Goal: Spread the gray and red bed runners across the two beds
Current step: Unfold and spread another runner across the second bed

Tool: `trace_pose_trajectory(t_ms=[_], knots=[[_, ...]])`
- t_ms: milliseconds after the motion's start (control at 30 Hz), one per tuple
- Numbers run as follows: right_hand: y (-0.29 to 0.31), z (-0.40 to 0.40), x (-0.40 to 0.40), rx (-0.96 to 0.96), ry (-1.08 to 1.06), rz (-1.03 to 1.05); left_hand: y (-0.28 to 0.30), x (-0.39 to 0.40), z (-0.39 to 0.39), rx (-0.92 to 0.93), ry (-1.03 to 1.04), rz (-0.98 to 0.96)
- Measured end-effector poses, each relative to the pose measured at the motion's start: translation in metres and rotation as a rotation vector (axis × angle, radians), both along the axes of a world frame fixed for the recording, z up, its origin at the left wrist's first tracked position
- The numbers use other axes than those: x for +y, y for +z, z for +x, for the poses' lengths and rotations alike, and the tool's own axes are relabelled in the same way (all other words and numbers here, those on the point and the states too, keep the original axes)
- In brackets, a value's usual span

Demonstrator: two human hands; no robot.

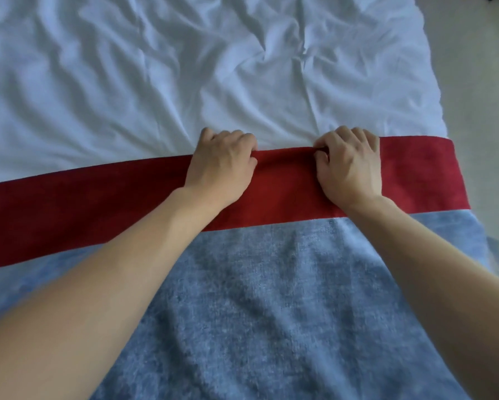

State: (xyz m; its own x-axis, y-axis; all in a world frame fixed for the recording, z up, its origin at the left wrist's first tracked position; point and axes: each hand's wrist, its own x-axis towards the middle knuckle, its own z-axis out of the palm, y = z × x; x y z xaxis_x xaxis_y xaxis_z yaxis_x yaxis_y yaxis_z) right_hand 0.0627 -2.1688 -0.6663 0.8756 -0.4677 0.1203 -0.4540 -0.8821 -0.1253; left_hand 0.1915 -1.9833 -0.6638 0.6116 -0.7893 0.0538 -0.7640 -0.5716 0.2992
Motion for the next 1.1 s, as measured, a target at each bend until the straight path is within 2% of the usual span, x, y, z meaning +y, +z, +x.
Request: trace_pose_trajectory(t_ms=[267,433,500,700,767,833,933,1033,1100], knots=[[0.002,0.005,-0.029,-0.025,0.006,-0.008,-0.005,-0.07,-0.004,0.029,-0.007,-0.033],[0.001,0.003,-0.043,0.079,-0.005,-0.033,-0.007,-0.1,-0.013,-0.008,-0.006,0.087],[0.0,0.009,-0.045,0.064,-0.004,-0.033,-0.008,-0.103,-0.016,-0.011,0.004,0.082],[-0.004,-0.058,0.026,-0.209,-0.021,0.183,-0.009,-0.065,-0.103,-0.031,-0.034,0.008],[-0.013,-0.092,0.042,-0.137,-0.007,0.236,-0.016,-0.043,-0.14,0.005,-0.082,0.067],[-0.022,-0.129,0.042,0.006,-0.002,0.205,-0.025,-0.02,-0.158,0.016,-0.118,0.139],[-0.026,-0.165,0.011,0.115,-0.1,0.123,-0.035,-0.004,-0.141,-0.015,-0.074,0.164],[-0.018,-0.175,-0.008,0.127,-0.309,0.151,-0.032,-0.002,-0.127,0.004,-0.016,0.17],[-0.009,-0.166,0.014,0.043,-0.284,0.155,-0.028,-0.005,-0.143,0.002,-0.033,0.119]])
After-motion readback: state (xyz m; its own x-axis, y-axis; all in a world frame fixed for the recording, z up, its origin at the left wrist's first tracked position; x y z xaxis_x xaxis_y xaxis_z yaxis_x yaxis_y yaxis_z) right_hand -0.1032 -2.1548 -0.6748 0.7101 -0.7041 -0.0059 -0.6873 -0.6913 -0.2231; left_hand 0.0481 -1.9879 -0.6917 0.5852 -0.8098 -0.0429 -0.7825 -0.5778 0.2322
